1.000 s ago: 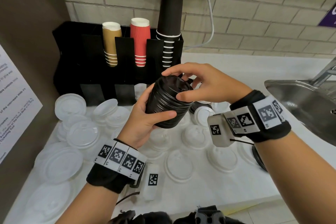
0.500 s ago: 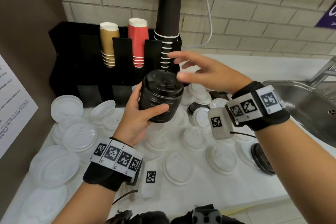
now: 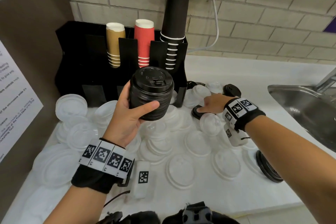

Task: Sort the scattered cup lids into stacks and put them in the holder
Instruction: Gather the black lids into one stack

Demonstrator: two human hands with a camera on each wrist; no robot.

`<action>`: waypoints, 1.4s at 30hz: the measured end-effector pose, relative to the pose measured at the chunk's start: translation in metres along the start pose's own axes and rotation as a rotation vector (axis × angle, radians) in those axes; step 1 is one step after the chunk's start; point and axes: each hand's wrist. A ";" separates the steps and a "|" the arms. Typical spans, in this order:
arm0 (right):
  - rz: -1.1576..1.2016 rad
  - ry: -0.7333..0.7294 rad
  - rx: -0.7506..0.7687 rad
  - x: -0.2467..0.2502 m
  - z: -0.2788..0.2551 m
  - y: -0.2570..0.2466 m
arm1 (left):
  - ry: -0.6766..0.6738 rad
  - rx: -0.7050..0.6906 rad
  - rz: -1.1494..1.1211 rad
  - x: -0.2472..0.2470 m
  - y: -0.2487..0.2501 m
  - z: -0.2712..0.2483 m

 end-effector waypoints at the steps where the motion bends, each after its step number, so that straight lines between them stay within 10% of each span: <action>1: 0.005 0.010 -0.020 -0.003 0.005 0.000 | 0.001 0.003 0.003 0.001 0.000 0.001; 17: 0.262 0.216 -0.101 -0.008 0.019 0.002 | 0.012 0.044 0.007 0.004 -0.002 0.000; 32: 0.126 0.055 -0.136 -0.026 0.023 -0.003 | 0.008 0.045 -0.008 0.000 0.003 -0.008; 42: 0.639 0.398 -0.022 0.006 0.008 0.001 | 0.016 0.053 -0.007 0.000 0.002 -0.009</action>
Point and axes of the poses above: each hand's wrist, its own z-axis towards the middle knuckle, its own x-axis out of the back of the hand, y = z × x, and after that the axes turned 12 degrees about x, right-handed
